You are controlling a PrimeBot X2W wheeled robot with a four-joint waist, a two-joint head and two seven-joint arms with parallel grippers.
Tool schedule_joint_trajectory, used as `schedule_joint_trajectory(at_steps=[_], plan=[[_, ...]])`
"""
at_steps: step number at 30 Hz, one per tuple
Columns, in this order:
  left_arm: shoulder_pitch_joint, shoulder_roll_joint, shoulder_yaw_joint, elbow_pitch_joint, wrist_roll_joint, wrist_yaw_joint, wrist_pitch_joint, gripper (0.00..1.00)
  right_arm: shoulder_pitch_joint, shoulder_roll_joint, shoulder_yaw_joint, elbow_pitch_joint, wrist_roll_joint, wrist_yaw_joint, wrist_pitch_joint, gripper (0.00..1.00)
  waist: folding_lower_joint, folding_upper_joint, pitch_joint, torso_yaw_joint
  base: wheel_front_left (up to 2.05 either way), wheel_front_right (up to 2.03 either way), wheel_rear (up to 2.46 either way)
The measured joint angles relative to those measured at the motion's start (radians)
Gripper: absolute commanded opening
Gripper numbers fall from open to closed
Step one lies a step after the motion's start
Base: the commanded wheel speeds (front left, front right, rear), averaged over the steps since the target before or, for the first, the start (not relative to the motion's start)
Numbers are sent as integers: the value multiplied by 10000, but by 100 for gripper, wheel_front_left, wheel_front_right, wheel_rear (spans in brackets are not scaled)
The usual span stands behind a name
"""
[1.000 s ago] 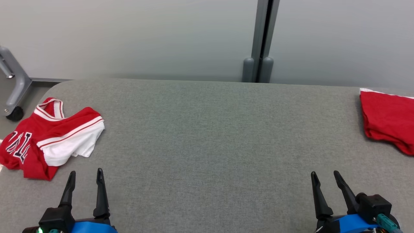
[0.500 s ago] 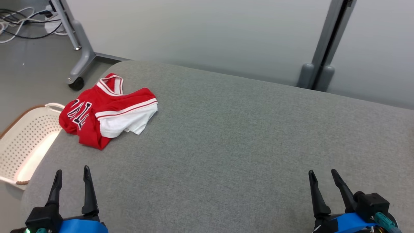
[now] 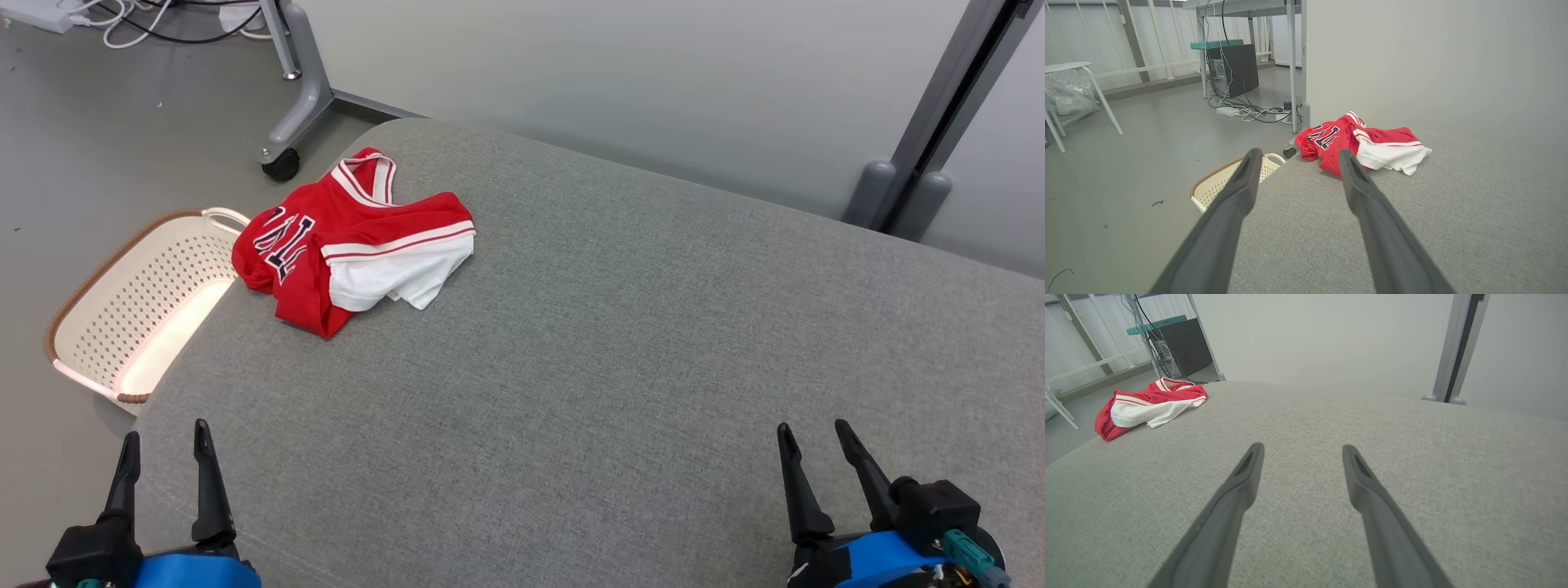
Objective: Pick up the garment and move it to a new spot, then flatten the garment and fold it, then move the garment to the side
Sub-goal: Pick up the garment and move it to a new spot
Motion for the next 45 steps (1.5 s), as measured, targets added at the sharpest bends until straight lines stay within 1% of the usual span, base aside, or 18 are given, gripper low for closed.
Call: schedule_joint_trajectory(at_steps=[4,8,13,17,23,25,27,30,35,37,39,41,45], plan=[[27,-4,58,-21,0,19,0,100,1,0,82,2,0,0,0,100,-1,0,-33,-69,0,0,0],[-84,-6,100,111,-33,61,2,100,-19,0,35,-98,-128,0,0,100,-2,0,81,-338,0,0,0],[-1221,247,261,244,-67,40,0,100,-392,2,-178,-428,-633,0,0,100,-2,0,588,-878,0,0,0],[-2514,826,500,510,-174,-10,2,100,-823,-52,-228,-911,-1026,0,0,100,1,0,1229,-1491,0,0,0],[-4662,1877,821,1072,-221,-40,-4,100,-1460,-414,-270,-1691,-1390,0,-12,100,-1,1,2496,-2555,0,0,0],[-5285,2247,911,1530,-267,-42,-2,100,-1656,-514,-313,-1975,-1473,0,-12,100,2,1,2956,-2880,0,0,0],[-5849,2491,974,1866,-291,-44,-2,100,-1743,-593,-391,-2238,-1574,0,-12,100,3,2,3384,-3156,0,0,0],[-6548,2878,953,2752,-424,-48,-2,100,-1813,-633,-520,-2686,-1684,0,-13,100,1,1,3966,-3514,0,0,0],[-7645,3532,629,4447,-443,-102,0,100,-1903,-642,-694,-3262,-1781,0,21,100,3,3,4823,-3932,0,0,0],[-7900,3712,366,5198,-418,-102,4,100,-1979,-629,-750,-3415,-1797,0,23,100,2,2,5057,-3997,0,0,0],[-8195,3898,0,6163,-395,-102,360,100,-1995,-602,-803,-3542,-1820,0,23,100,1,2,5242,-4047,0,0,0],[-8460,3958,-366,6786,-456,-104,441,100,-1998,-591,-867,-3657,-1854,0,21,100,1,2,5371,-4052,0,0,0],[-9044,4107,-1151,7885,-920,-102,1394,100,-1997,-548,-947,-3756,-1860,0,21,100,-2,0,5507,-4027,0,0,0]])
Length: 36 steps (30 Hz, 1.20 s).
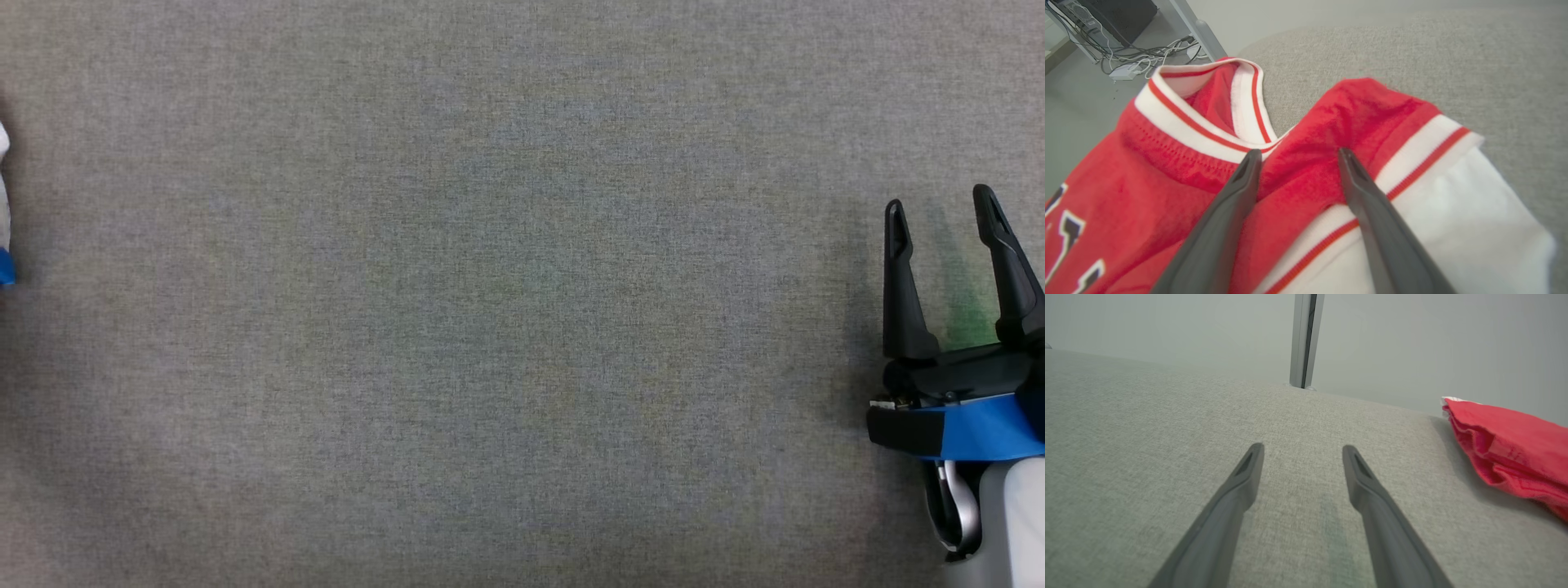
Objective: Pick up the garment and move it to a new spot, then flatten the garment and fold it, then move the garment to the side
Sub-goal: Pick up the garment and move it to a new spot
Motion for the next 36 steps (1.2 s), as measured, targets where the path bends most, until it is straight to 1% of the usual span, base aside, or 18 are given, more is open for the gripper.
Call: schedule_joint_trajectory(at_steps=[5,6,7,8,9,11,14,19,22,24,28,32,36], plan=[[-540,2,-675,660,-876,0,941,100,-15,46,10,10,-29,0,0,100,-1,-3,22,100,0,0,0],[-598,-2,-790,711,-1076,0,1087,98,-29,48,25,29,-29,0,0,100,-1,-3,12,120,0,0,0],[-633,13,-945,742,-1220,0,1195,42,-44,48,38,50,-29,0,0,100,-1,-3,-6,131,0,0,0],[-658,38,-1080,757,-1342,0,1241,20,-62,48,52,77,-35,0,0,100,-1,-3,-28,140,0,0,0],[-664,48,-1229,761,-1473,2,1266,0,-81,52,73,113,-36,0,0,100,-1,-3,-64,145,0,0,0],[-645,46,-1505,754,-1745,2,1258,0,-152,73,125,180,-36,0,0,100,0,-3,-156,143,0,0,0],[-523,148,-1908,727,-2013,2,976,0,-171,94,134,378,-19,0,-2,100,1,-2,-363,123,0,0,0],[-477,322,-2487,267,-2284,0,-238,0,-153,190,121,731,98,0,-6,100,1,-2,-877,75,0,0,0],[-732,395,-2800,-115,-2243,0,-884,0,-141,270,138,909,207,0,-8,100,0,-2,-1243,25,0,0,0],[-945,439,-2970,-470,-2080,0,-1127,0,-115,326,182,1026,274,0,-10,100,1,-1,-1483,-44,0,0,0],[-1360,341,-3208,-1526,-1755,25,-1335,0,10,397,217,1183,462,0,-15,100,0,-2,-1944,-258,0,0,0],[-1761,-4,-3545,-2986,-1390,90,-1365,0,118,464,222,1283,644,0,-17,100,0,-2,-2343,-585,0,0,0],[-2053,-397,-4031,-4456,-1093,105,-1325,0,223,518,215,1388,855,0,-17,100,0,-2,-2666,-1060,0,0,0]])
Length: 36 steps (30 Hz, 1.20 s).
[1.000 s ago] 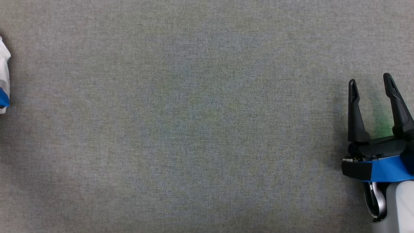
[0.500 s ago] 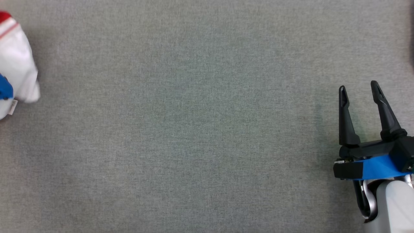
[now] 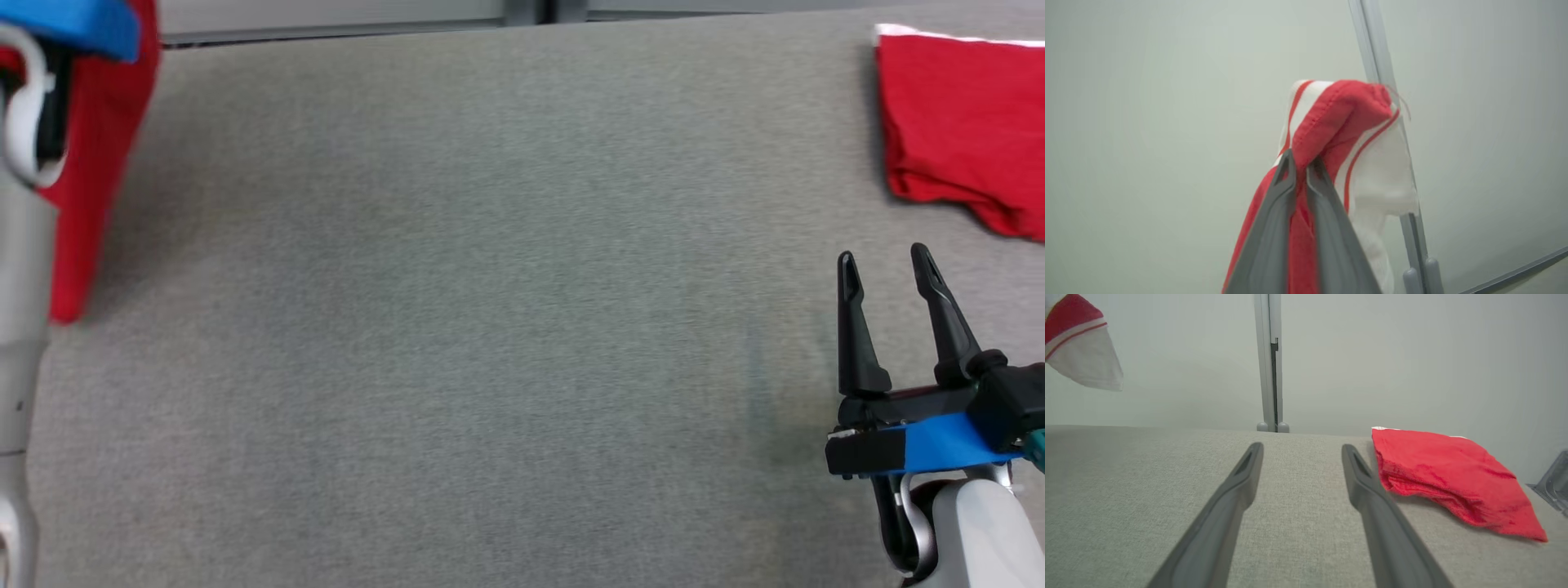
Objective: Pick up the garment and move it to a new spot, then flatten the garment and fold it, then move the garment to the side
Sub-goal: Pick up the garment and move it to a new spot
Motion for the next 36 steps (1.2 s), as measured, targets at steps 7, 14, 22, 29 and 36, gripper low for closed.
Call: schedule_joint_trajectory(at_steps=[7,14,22,29,36], plan=[[-621,-874,-938,-2079,167,-6,892,0,114,12,75,123,646,0,0,100,0,0,-318,-1126,0,0,0],[-635,-1645,-1603,-2489,-113,-38,1235,0,183,8,82,209,941,0,0,100,0,0,-494,-1974,0,0,0],[2028,-1728,-1866,-2128,-602,322,832,0,249,15,61,301,1070,0,-2,100,1,2,-551,-1959,0,0,0],[5380,-1567,-1783,-1488,-1175,890,230,0,331,19,230,566,1081,0,0,100,1,1,-798,-1615,0,0,0],[7544,-1743,-1630,-997,-1519,1018,-21,0,443,21,242,803,1001,0,-2,100,0,1,-1125,-1253,0,0,0]])
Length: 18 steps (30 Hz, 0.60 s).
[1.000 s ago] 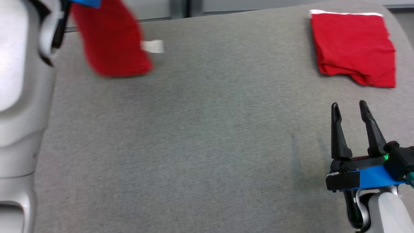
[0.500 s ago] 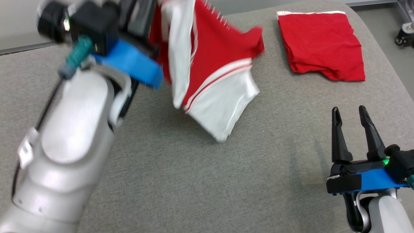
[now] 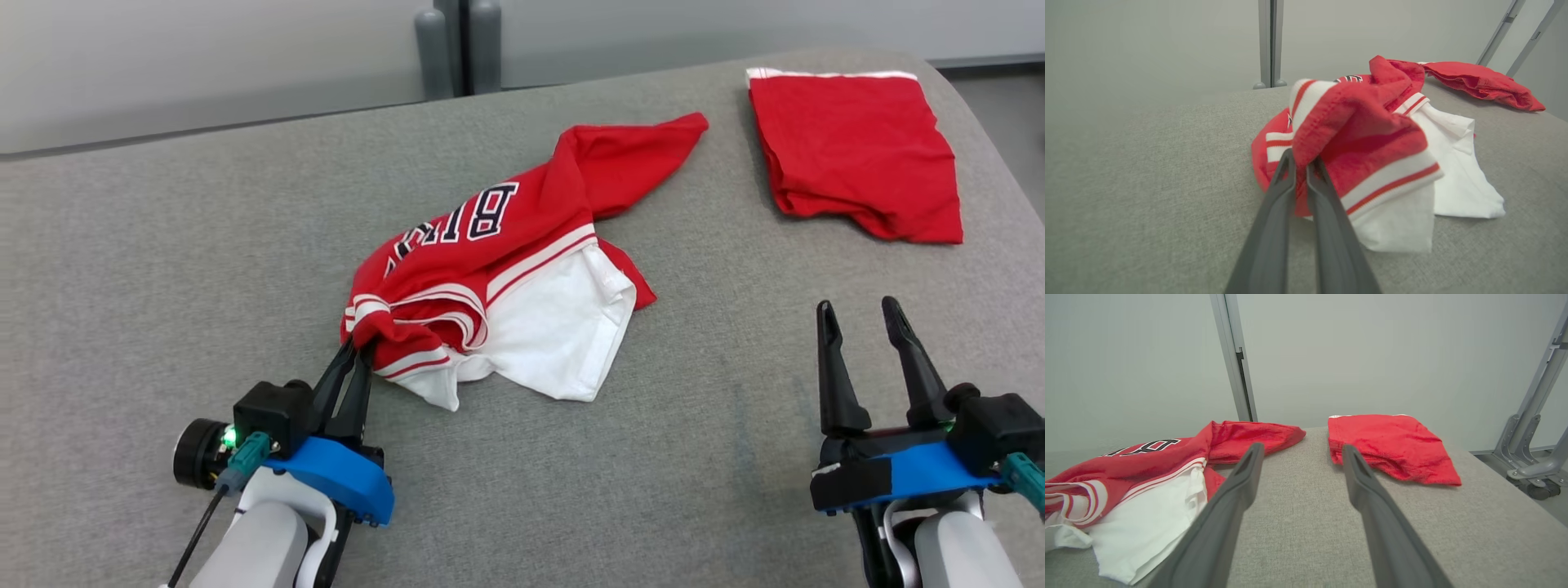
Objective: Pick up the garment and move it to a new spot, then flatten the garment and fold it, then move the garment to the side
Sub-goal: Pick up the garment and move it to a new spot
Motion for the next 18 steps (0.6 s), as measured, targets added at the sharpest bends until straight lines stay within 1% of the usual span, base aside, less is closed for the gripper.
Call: schedule_joint_trajectory(at_steps=[1,2,4,8,18], plan=[[75,-31,35,-2,10,0,-6,38,33,2,12,50,0,0,0,100,0,0,-61,60,0,0,0],[109,-54,40,2,58,-2,-17,100,67,0,15,94,-10,0,2,100,0,0,-138,138,0,0,0],[151,-117,199,-245,242,27,-27,100,157,4,82,201,-50,0,2,100,0,0,-279,267,0,0,0],[385,-272,867,-959,610,84,-35,100,260,4,61,339,-109,0,0,100,0,0,-636,553,0,0,0],[1938,-311,3289,-2435,1570,182,-38,100,664,6,-31,525,-247,0,-2,100,0,-1,-1278,1374,0,0,0]])
